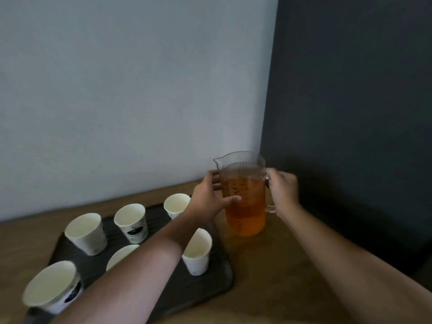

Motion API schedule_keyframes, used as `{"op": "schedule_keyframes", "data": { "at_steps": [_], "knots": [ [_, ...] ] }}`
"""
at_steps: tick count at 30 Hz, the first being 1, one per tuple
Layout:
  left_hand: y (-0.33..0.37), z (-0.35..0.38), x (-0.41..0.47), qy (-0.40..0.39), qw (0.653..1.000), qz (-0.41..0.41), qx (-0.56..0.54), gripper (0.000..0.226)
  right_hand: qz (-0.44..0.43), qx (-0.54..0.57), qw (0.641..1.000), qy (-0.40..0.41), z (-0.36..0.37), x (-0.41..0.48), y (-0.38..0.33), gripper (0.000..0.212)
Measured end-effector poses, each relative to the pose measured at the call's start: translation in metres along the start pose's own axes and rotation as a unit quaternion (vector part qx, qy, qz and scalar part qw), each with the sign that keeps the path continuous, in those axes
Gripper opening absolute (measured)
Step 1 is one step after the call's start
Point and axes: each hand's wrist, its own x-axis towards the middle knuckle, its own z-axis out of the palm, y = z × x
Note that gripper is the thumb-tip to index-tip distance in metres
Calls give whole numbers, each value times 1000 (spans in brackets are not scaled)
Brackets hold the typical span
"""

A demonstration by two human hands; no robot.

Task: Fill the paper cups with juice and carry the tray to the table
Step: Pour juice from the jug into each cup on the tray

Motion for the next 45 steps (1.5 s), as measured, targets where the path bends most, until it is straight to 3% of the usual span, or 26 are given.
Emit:
{"op": "schedule_keyframes", "data": {
  "at_steps": [4,9,16,29,45],
  "knots": [
    [-13,-42,-5,-11,999,20,44,84,-2,4,999,-39,12,-1,-27,27],
    [-43,-92,-10,43,979,54,190,85,-21,-52,996,-66,30,-4,-47,21],
    [-83,-119,-2,-2,957,-29,289,102,-31,-132,984,-112,51,3,-54,21],
    [-109,-103,13,-34,954,-73,290,96,-77,-250,948,-183,71,39,-29,41],
    [-118,-99,16,-14,960,-71,272,77,-154,-336,905,-209,91,49,-23,40]
  ]
}}
